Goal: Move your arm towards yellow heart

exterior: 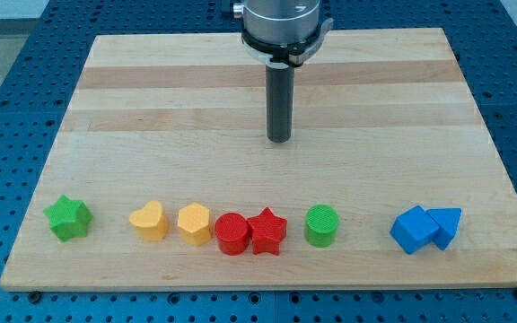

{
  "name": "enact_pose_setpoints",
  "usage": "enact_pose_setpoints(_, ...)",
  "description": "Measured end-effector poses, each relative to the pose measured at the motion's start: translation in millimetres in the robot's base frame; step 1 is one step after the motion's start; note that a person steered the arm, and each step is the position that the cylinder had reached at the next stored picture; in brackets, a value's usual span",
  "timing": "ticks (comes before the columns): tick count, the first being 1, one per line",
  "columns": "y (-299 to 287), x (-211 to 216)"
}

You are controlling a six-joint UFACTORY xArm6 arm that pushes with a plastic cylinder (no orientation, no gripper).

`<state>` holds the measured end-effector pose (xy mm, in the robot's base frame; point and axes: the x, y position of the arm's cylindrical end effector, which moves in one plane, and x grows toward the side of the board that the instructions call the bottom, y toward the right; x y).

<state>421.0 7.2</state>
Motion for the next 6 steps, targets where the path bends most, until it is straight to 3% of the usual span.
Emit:
enact_pose_setpoints(2,-103,29)
enact_pose_setpoints(6,-163,79)
